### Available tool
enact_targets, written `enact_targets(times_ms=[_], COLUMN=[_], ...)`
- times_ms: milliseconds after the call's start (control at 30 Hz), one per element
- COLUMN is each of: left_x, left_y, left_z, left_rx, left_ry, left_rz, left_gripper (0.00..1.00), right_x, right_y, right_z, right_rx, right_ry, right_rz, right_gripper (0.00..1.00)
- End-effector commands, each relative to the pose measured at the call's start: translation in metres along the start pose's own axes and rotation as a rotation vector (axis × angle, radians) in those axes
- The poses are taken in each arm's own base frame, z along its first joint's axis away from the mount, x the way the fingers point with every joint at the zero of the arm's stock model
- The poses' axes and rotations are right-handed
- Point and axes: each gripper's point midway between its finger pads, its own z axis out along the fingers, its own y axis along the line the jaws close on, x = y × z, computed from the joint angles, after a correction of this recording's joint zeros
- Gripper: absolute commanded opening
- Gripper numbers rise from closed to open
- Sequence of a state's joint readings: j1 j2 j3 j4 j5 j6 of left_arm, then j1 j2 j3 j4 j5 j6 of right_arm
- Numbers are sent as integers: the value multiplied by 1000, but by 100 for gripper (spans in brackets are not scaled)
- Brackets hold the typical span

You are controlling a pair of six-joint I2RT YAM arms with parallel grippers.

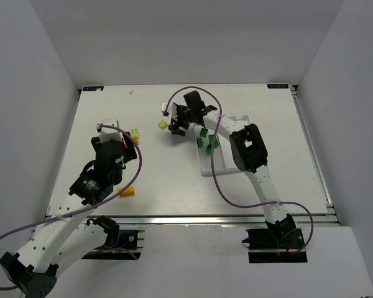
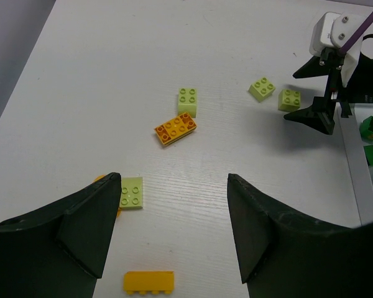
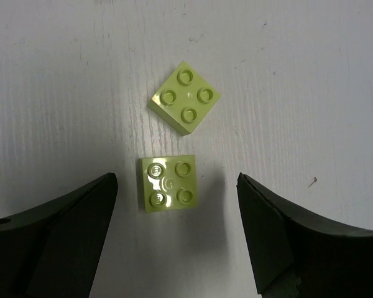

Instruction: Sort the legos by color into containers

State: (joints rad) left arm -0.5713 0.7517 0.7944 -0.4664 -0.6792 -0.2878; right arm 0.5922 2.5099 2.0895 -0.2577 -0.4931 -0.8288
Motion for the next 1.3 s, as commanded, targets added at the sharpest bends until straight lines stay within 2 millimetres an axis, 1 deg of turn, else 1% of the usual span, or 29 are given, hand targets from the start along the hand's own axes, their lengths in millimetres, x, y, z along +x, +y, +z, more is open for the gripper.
enact_targets(times_ms=[0,33,133,200,233,300,333,400,500,600,633,667,700,733,767,800,833,867,900,933,1000,1033,1067,1100,1133,1167,1200,1233,1267], left_x=[-5,-5,-5,-5,-5,-6,-6,-6,-5,-4,-4,-3,-2,-2,-2,-2,-1,-1,0,0,0,0,0,1,1,1,1,1,2], left_y=[-2,-2,-1,-1,-1,-1,0,0,-1,-4,-5,-6,-8,-9,-10,-11,-11,-12,-14,-15,-19,-21,-22,-23,-26,-27,-28,-29,-30], left_z=[-1,-2,-2,-2,-2,-2,-2,-3,-2,-1,-1,0,0,0,0,0,0,0,0,1,0,0,-1,-1,-1,-1,-1,-1,-1], left_rx=[15,15,15,14,14,13,12,11,17,28,31,39,45,50,54,62,63,67,76,84,108,116,124,130,143,148,152,161,167], left_ry=[-16,-17,-17,-19,-20,-21,-23,-25,-24,-18,-18,-13,-12,-10,-10,-8,-7,-6,-3,-1,1,2,3,3,7,9,9,12,14], left_rz=[-7,-6,-4,-5,-6,-7,-8,-8,-6,4,4,6,8,8,7,7,9,10,10,11,13,11,12,11,11,12,11,12,12], left_gripper=[79,79,79,79,79,79,79,79,79,79,79,79,79,79,79,79,79,79,79,79,79,79,79,79,79,79,79,79,79], right_x=[-19,-20,-19,-19,-20,-22,-23,-25,-35,-66,-85,-96,-100,-120,-130,-127,-142,-146,-145,-139,-122,-102,-94,-80,-62,-48,-39,-32,-14], right_y=[-8,-8,-1,1,5,9,9,12,11,6,4,2,6,1,1,7,1,0,2,-2,-2,1,3,5,12,12,15,11,24], right_z=[6,6,9,9,9,9,8,7,-2,-21,-33,-42,-48,-66,-76,-81,-101,-112,-126,-136,-152,-167,-175,-180,-192,-202,-208,-224,-224], right_rx=[10,7,-31,-40,-57,-71,-75,-82,-79,-81,-74,-68,-77,-62,-57,-65,-26,-8,23,52,89,111,124,155,176,200,217,265,261], right_ry=[-66,-70,-90,-94,-105,-111,-116,-122,-148,-208,-239,-256,-261,-291,-305,-297,-307,-305,-285,-270,-216,-169,-147,-109,-75,-55,-39,-28,6], right_rz=[-38,-37,-30,-23,-19,-14,-12,-9,7,43,42,51,99,95,102,158,164,184,237,268,336,394,417,444,483,507,524,533,562], right_gripper=[82,81,68,62,56,50,40,36,26,19,16,15,15,13,13,12,12,12,13,13,14,14,14,14,15,15,15,15,15])
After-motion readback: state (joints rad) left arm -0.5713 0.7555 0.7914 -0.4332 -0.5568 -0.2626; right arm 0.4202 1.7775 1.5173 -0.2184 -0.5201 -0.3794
